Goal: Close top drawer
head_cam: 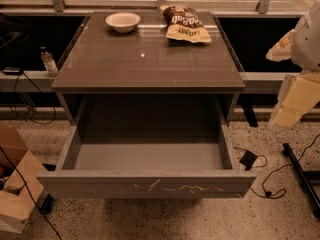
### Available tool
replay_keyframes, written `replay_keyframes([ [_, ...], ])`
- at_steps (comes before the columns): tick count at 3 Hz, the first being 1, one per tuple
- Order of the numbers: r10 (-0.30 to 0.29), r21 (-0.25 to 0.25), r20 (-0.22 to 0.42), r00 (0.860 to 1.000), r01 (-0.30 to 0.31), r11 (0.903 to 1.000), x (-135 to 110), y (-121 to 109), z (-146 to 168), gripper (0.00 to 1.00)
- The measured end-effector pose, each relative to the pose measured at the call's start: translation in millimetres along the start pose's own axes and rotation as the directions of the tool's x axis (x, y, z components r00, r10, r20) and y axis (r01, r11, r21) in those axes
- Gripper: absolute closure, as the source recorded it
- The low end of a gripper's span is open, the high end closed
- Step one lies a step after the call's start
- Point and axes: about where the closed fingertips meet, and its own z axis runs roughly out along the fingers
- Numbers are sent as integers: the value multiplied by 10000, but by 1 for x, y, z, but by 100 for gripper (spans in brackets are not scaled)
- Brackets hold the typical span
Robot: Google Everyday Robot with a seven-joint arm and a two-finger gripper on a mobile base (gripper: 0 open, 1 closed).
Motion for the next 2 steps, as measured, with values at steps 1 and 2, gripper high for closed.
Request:
replay_keyframes([
  [1,-152,-495,493,9987,177,9986,-10,18,17,42],
  [2,-457,-1142,1217,9915,597,9917,-23,47,43,64],
])
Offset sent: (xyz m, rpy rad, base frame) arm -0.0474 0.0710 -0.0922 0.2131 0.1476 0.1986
